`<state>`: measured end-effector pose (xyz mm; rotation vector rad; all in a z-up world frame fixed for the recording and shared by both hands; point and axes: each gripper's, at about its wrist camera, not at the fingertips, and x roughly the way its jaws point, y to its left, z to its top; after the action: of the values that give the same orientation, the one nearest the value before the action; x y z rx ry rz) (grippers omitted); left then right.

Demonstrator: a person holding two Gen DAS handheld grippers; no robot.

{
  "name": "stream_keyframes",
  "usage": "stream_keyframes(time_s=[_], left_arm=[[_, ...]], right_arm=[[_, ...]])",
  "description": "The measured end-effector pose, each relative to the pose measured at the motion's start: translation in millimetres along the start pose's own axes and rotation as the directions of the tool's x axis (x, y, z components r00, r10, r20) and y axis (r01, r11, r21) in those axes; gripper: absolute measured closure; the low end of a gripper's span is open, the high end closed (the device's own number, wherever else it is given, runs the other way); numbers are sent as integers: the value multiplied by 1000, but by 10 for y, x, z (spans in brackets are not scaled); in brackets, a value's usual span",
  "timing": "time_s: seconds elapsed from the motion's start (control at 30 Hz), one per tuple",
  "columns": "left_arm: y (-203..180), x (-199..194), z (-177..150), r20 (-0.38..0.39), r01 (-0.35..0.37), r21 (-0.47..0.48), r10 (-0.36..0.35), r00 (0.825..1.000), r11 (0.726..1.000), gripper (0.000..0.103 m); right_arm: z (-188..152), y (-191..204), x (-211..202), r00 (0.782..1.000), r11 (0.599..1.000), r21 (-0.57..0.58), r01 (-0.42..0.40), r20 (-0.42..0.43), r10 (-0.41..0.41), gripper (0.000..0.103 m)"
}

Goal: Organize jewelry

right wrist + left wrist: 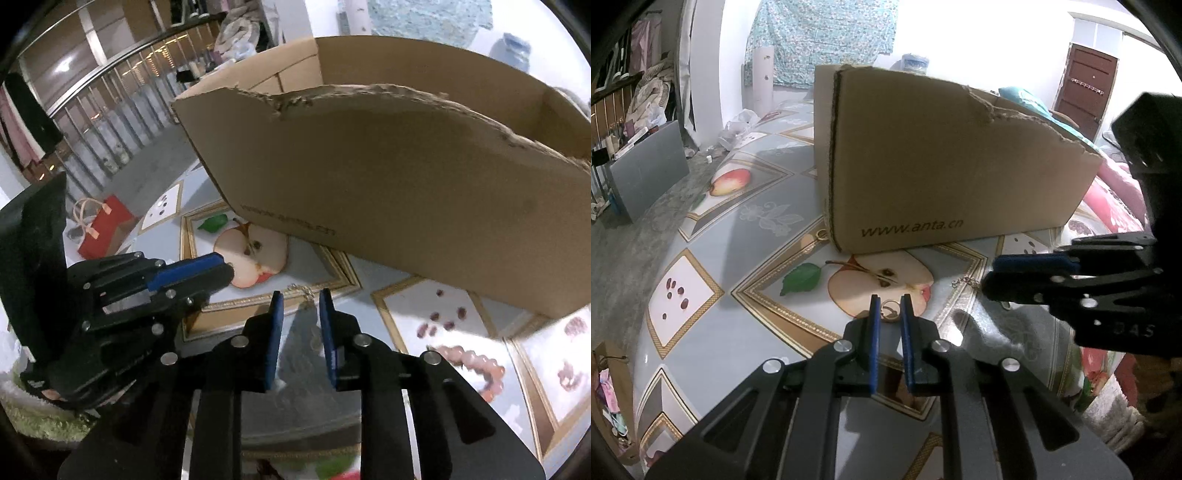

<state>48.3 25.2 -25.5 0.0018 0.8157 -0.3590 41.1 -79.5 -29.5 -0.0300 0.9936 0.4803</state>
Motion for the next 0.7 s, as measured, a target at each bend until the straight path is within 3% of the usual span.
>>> stream_keyframes(time_s=[0.2, 0.53, 0.7], left_arm=[[-4, 0, 1, -1, 0, -1, 0, 1000, 1000, 93], [3, 1, 4, 0, 1, -3, -1, 1000, 1000, 93], [7, 1, 4, 0, 1, -2, -1, 1000, 1000, 93]], right_arm=[[-12, 60, 127, 1000, 1000, -5, 29, -9, -29, 82], [20, 196, 208, 994, 991, -88, 98, 52, -94, 85], [-33, 327, 239, 987, 977, -157, 142, 91, -129, 102]])
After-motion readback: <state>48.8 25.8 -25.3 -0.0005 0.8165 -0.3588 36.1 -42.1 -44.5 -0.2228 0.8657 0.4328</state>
